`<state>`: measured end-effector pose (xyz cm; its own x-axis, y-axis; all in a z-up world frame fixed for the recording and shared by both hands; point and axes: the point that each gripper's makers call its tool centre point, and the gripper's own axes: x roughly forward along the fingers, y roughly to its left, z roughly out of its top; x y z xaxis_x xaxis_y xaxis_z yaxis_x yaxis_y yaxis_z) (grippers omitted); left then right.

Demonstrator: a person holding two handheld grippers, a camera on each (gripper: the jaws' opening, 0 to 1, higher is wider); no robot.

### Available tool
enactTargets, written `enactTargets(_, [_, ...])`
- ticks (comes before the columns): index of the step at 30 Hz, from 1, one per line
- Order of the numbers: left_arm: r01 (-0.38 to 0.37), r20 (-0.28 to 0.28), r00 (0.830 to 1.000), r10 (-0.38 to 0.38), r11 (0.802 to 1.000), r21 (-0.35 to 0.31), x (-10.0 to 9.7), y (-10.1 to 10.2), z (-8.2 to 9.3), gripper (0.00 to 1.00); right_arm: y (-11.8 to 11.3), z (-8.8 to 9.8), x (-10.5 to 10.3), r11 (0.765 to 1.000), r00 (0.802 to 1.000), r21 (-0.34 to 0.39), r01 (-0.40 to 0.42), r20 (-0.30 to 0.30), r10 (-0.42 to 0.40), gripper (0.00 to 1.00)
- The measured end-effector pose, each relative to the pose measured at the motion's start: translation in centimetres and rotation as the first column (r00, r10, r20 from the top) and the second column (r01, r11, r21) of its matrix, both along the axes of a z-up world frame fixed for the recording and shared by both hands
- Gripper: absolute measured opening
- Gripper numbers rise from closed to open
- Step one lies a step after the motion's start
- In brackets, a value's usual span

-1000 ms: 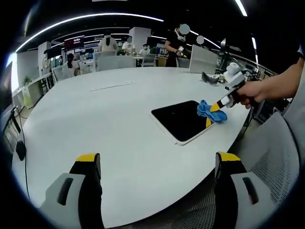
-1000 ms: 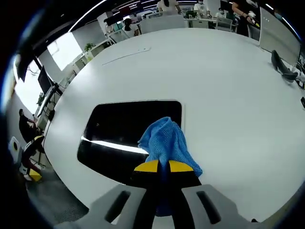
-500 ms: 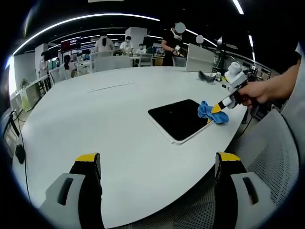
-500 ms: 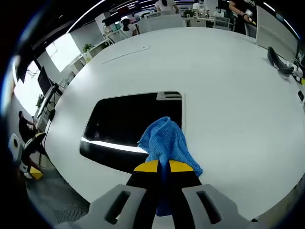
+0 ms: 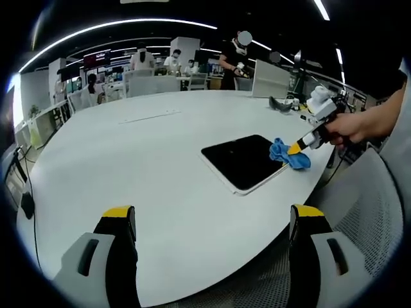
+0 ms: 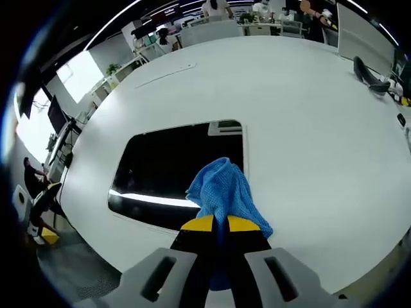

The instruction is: Wipe the mirror surface with the cleaning cloth until all visible marks leave the cleaned area.

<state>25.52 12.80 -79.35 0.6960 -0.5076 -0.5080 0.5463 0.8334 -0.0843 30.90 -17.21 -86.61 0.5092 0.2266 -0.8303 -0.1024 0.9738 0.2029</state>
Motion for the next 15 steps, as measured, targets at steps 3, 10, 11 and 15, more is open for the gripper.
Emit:
enactTargets(3, [-0.006, 0.003, 1.000, 0.006, 1.000, 0.000, 0.10, 0.16, -0.05, 0.99, 0.15, 0.01, -0.08, 1.000, 1.000, -0.007, -0.006, 0.002, 0.006, 0.00])
enactTargets(10, [-0.007, 0.004, 1.000, 0.007, 1.000, -0.002, 0.09, 0.15, 0.01, 0.99, 0.38, -0.02, -0.06, 1.000, 1.000, -0.006, -0.002, -0.003, 0.002, 0.00])
enactTargets(11, [-0.009, 0.004, 1.000, 0.009, 1.000, -0.004, 0.10, 0.18, 0.02, 0.99, 0.42, -0.03, -0.05, 1.000, 1.000, -0.006, -0.003, -0.003, 0.003, 0.00])
enactTargets(15, [-0.010, -0.001, 1.000, 0.010, 1.000, -0.003, 0.08, 0.29, -0.09, 0.99, 0.92, -0.04, 0.07, 1.000, 1.000, -0.002, -0.007, -0.011, 0.007, 0.00])
